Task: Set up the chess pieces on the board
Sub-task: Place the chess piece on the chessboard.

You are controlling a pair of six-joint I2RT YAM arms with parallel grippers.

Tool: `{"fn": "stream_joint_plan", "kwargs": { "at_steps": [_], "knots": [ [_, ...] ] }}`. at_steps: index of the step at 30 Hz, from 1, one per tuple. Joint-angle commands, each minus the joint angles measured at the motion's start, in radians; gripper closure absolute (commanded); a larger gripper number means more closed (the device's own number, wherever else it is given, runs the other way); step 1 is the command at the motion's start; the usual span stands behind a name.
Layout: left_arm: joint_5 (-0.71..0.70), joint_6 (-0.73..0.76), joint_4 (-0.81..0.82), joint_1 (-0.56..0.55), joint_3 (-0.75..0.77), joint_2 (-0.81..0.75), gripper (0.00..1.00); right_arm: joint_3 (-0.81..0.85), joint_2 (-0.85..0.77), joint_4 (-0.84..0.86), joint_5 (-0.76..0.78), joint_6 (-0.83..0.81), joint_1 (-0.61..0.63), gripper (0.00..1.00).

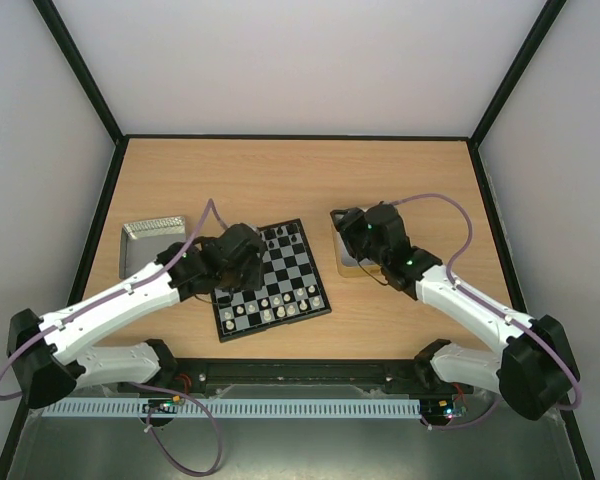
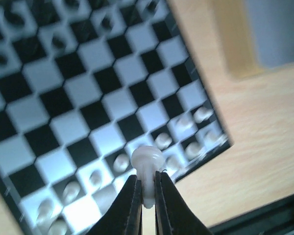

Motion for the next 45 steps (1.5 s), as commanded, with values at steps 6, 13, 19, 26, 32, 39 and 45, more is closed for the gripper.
{"fn": "stream_joint_plan", "kwargs": {
  "at_steps": [6, 13, 19, 26, 32, 39, 45],
  "knots": [
    [0.125, -0.096, -0.298, 0.0, -0.06, 0.041, 0.98, 0.013, 0.037, -0.051, 0.023, -0.082, -0.002, 0.44],
    [0.17, -0.075, -0.22, 0.001, -0.154, 0.091, 0.98, 0.006, 0.034, -0.06, 0.023, -0.083, -0.002, 0.44],
    [0.154, -0.051, -0.201, 0.007, -0.182, 0.127, 0.98, 0.001, 0.028, -0.063, 0.035, -0.08, -0.004, 0.44],
    [0.188, -0.007, -0.189, 0.013, -0.21, 0.154, 0.98, 0.006, 0.03, -0.07, 0.042, -0.086, -0.004, 0.44],
    [0.19, 0.012, -0.182, 0.013, -0.226, 0.183, 0.97, 0.002, 0.032, -0.072, 0.044, -0.086, -0.003, 0.44],
    [0.188, 0.028, -0.164, 0.013, -0.221, 0.216, 0.95, 0.001, 0.028, -0.082, 0.049, -0.089, -0.004, 0.44],
    [0.189, 0.031, -0.16, 0.013, -0.221, 0.227, 0.93, -0.001, 0.025, -0.084, 0.052, -0.09, -0.004, 0.44]
  ]
}}
